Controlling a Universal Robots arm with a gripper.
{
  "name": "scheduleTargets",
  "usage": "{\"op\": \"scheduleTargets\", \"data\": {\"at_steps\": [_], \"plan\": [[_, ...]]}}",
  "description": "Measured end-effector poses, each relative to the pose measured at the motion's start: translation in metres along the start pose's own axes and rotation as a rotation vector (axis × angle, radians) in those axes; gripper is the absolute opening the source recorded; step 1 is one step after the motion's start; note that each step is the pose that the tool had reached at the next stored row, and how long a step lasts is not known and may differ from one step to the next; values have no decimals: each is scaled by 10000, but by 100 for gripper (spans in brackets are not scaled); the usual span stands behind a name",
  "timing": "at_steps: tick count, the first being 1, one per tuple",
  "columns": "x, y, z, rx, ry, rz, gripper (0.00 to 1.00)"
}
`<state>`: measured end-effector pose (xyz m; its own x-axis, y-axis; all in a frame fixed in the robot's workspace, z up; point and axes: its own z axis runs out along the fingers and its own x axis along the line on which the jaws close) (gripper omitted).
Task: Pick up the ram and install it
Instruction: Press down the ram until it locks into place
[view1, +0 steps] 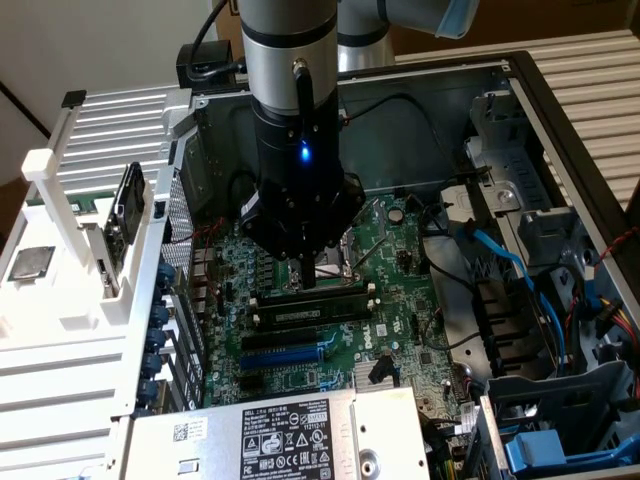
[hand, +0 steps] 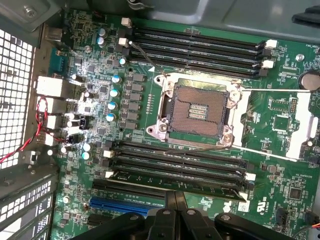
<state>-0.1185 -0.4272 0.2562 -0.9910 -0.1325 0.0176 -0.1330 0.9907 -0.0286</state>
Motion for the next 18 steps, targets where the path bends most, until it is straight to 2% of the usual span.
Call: {"op": "scheduleTargets", "data": {"at_steps": [9,18], "plan": [[-106,-14,-1,0,0,-1,10],[-112,-15,-2,0,1,40,10]]}}
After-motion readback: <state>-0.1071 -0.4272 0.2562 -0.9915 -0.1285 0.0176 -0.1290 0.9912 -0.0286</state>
